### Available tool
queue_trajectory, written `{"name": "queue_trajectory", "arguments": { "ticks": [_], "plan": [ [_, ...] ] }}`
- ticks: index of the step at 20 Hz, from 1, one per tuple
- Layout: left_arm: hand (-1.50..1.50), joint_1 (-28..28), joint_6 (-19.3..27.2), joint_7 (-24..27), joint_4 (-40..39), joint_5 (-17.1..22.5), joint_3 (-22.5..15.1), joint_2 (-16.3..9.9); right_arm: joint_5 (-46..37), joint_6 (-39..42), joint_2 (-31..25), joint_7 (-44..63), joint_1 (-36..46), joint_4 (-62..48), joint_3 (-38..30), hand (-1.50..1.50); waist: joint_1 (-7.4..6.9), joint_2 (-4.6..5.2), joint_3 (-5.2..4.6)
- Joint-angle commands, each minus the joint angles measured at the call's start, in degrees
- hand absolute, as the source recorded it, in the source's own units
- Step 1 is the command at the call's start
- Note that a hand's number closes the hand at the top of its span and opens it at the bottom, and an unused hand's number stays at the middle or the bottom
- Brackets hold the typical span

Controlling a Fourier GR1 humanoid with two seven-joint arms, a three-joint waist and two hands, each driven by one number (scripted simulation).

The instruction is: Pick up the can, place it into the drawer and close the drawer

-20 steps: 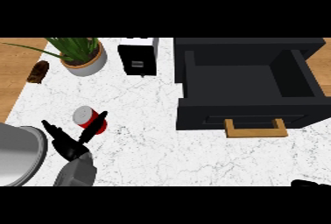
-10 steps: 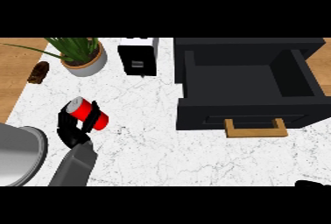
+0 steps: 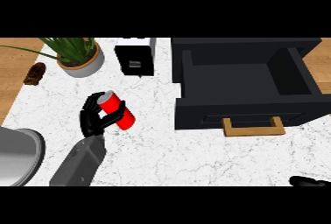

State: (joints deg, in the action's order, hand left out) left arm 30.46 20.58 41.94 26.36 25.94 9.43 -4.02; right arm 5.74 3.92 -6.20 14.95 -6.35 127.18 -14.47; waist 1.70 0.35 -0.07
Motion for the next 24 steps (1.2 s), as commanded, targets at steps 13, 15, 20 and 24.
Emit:
{"name": "queue_trajectory", "arguments": {
  "ticks": [13, 15, 20, 24],
  "plan": [
    [1.50, 12.6, -11.7, -17.1, 7.9, -9.6, -13.2, 1.5, 1.3, 1.1, -0.9, -1.0, -1.7, 0.8, -3.6, -1.50, -1.09, -0.45, 0.10],
    [1.50, 14.8, -10.0, -24.6, 14.8, -9.5, -14.7, 1.8, -1.3, -2.2, -1.0, 2.4, 2.5, 0.2, -2.8, -1.50, -2.13, -0.74, 0.13],
    [1.50, 17.8, -9.1, -32.8, 21.1, -9.7, -15.1, 1.6, -0.6, -2.1, -1.9, 2.2, 4.7, -2.1, -4.3, -1.50, -2.07, -0.53, 0.09],
    [1.50, 18.6, -4.6, -41.7, 29.3, -11.1, -17.3, 3.3, -1.3, -1.8, -1.1, 4.2, 2.6, 2.6, -2.6, -1.50, -1.85, -0.58, 0.08]
  ]
}}
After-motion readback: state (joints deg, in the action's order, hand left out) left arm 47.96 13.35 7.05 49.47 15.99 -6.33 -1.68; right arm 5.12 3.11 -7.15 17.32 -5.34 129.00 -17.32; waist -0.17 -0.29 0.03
